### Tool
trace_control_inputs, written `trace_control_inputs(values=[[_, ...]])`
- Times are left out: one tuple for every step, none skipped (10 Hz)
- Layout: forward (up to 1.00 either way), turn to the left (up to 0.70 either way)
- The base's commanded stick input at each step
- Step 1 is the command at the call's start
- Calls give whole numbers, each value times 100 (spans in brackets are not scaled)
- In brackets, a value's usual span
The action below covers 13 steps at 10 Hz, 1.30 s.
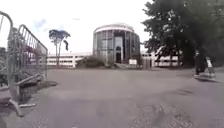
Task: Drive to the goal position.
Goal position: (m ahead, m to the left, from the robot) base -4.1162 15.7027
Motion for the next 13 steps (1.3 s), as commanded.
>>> trace_control_inputs(values=[[70, 0], [70, 0], [70, 0], [70, 29], [70, 35], [70, 35], [70, 35], [70, 35], [70, 35], [70, 20], [70, 0], [70, 0], [70, 0]])
